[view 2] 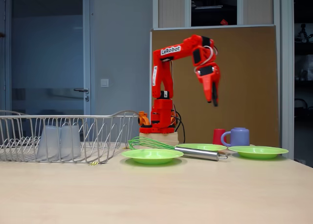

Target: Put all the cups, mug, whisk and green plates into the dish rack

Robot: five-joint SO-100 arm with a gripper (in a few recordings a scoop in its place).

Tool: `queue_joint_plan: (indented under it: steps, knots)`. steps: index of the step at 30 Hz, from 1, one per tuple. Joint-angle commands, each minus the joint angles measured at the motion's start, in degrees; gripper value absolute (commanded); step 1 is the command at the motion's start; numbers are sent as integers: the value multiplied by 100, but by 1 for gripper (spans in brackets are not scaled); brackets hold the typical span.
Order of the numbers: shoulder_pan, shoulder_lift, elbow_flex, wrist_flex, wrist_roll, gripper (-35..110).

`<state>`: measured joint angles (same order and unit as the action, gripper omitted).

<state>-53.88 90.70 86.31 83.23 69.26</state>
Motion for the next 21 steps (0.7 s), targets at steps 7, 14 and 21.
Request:
queue_joint_plan:
  steps: [7, 14, 21]
  knots:
    - [-1828, -1441, -1213, -483, 2452, 41]
    - [-2522, -1696, -1063, -1028, 2909, 44]
    - [-2936, -1890, -703, -1538, 3076, 45]
